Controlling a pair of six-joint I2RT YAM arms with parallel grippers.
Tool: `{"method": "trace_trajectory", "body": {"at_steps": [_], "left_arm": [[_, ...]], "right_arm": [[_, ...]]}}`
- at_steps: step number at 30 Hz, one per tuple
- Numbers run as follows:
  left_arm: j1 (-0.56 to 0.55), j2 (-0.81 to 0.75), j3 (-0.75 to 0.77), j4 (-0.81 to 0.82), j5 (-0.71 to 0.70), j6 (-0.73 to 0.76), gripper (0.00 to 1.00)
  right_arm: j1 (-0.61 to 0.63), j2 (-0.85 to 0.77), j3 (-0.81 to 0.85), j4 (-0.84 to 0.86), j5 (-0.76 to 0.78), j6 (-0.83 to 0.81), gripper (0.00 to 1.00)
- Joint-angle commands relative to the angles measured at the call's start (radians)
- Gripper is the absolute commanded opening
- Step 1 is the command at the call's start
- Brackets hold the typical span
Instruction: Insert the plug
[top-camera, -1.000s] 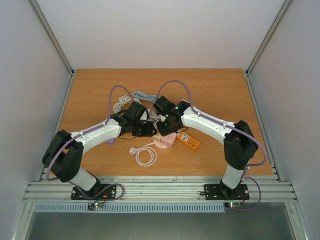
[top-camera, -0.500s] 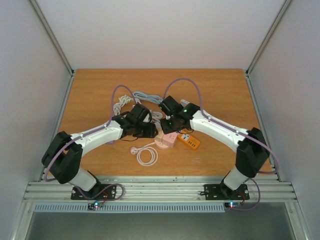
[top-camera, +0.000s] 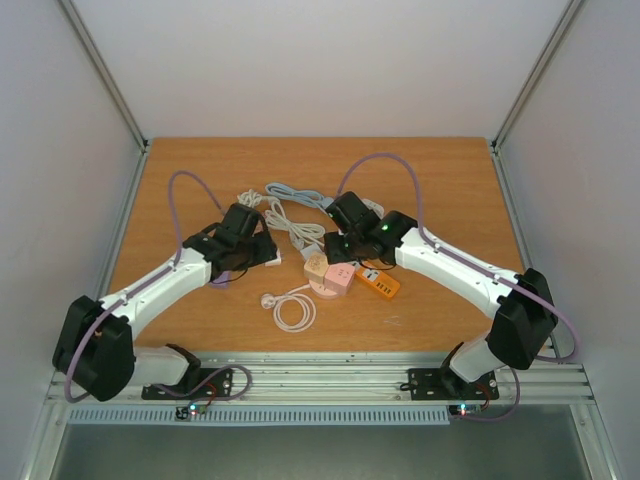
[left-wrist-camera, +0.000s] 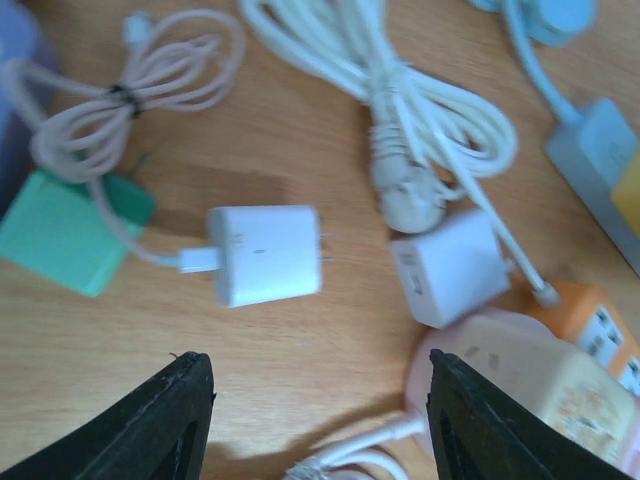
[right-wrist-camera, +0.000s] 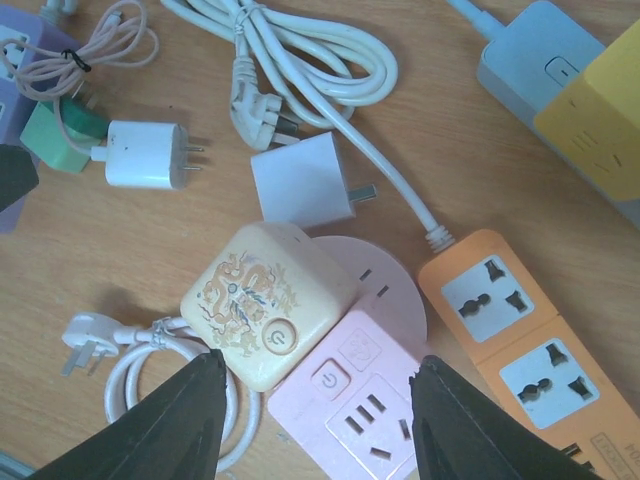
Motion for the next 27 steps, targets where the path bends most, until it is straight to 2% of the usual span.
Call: {"method": "trace_trajectory", "body": {"at_steps": [1, 6, 11, 14, 19, 27], "left_arm": [[0.040, -0.038, -0.091, 0.137, -0.072, -0.154, 0.59], [0.065, 0.004, -0.123, 0.229, -0.085, -0.256, 0.56], [0.071, 0.038, -0.196, 0.380, -0.108, -0.351, 0.42], [0.072, 0.041, -0.233, 0.447, -0.113, -0.376, 0.43], [0.072, 0.072, -0.245, 0.469, -0.116, -0.383, 0.52], [0.073, 0.139, -0.274, 0.571, -0.124, -0.438, 0.56]], "right_arm": [[0.017, -0.014, -0.008, 0.013, 0.006, 0.038, 0.52], [0.033, -0.023, -0.019, 0.013, 0.007, 0.056, 0.50], [0.039, -0.046, -0.037, 0.013, 0.004, 0.065, 0.50], [0.039, -0.056, -0.037, 0.008, -0.006, 0.060, 0.48], [0.041, -0.073, -0.038, -0.002, 0.011, 0.060, 0.48], [0.041, -0.079, -0.028, -0.005, 0.013, 0.058, 0.48]]}}
